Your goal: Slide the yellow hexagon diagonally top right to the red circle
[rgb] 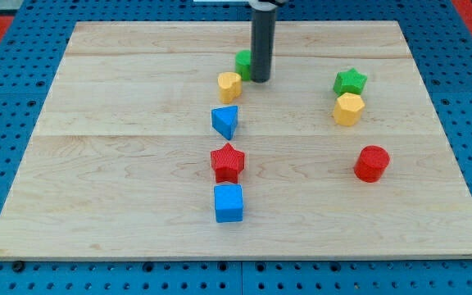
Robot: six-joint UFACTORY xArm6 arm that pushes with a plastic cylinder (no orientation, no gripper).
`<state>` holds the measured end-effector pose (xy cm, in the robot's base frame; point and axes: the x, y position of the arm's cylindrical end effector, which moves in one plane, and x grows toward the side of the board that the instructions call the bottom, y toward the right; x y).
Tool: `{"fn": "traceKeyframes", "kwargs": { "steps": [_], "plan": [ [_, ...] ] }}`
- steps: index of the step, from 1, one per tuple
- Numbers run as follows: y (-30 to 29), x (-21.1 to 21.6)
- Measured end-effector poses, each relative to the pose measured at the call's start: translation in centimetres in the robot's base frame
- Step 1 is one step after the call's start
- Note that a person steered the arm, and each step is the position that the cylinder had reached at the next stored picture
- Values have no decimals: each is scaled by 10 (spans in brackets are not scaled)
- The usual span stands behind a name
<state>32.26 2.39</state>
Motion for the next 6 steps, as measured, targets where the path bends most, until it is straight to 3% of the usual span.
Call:
{"fn": "traceKeyframes", "kwargs": {
  "steps": [1, 4, 6],
  "plan": [
    [-11, -12],
    [125, 72],
    [180, 70]
  ]
}}
